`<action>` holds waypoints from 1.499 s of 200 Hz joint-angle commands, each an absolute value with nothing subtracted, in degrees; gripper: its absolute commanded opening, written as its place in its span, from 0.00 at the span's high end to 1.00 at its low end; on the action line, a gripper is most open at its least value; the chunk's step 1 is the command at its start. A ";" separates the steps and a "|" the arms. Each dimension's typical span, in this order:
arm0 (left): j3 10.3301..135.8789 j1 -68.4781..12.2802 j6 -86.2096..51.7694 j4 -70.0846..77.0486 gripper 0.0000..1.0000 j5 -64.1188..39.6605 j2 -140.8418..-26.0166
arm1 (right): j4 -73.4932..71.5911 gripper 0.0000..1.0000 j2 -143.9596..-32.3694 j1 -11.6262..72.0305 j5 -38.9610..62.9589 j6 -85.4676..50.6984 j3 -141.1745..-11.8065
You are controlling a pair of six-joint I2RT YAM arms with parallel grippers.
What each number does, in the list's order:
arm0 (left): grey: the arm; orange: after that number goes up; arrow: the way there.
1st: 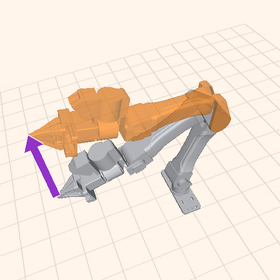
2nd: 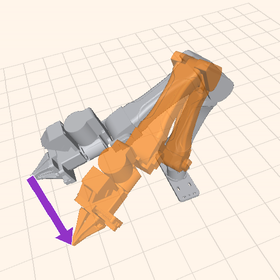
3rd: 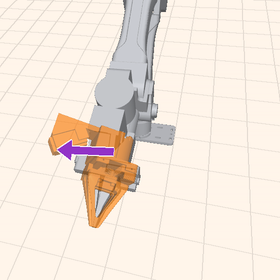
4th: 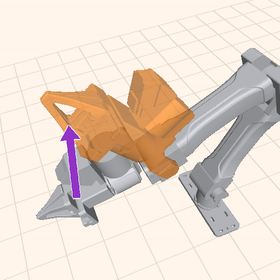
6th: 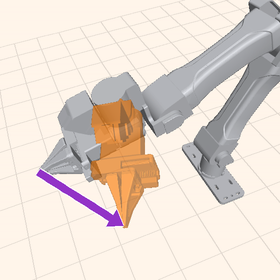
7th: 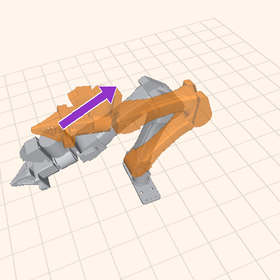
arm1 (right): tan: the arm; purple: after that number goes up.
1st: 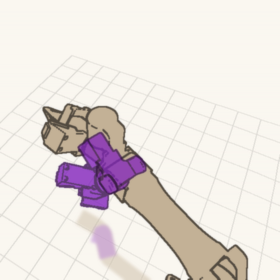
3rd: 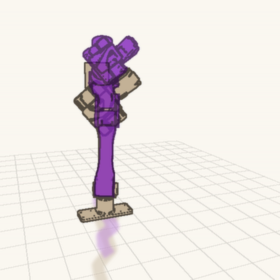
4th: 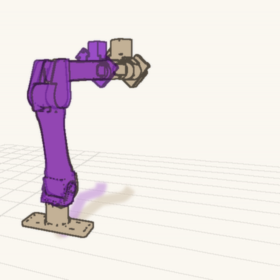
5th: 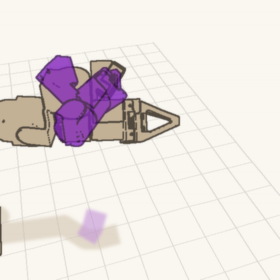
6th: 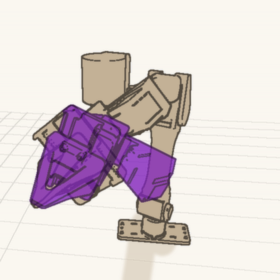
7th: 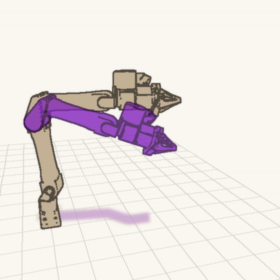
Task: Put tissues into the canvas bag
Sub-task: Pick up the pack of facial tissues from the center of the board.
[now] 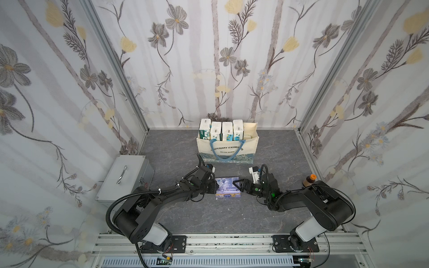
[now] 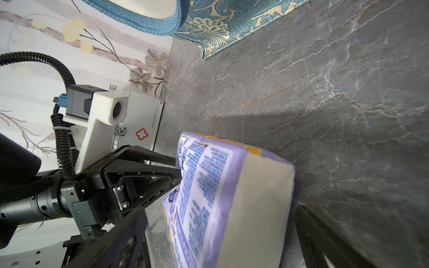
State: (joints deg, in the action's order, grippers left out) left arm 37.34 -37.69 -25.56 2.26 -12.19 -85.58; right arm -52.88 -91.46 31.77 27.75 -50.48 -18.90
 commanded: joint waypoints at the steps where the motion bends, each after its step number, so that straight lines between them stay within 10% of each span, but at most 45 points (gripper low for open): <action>1: 36.27 -36.94 -25.61 -3.99 0.75 -8.44 -86.82 | -54.53 0.01 -91.59 31.93 28.54 -50.68 -19.26; 300: 31.83 -34.80 -23.39 2.72 0.78 -17.13 -84.82 | -58.36 0.18 -100.21 34.43 36.47 -51.46 -24.60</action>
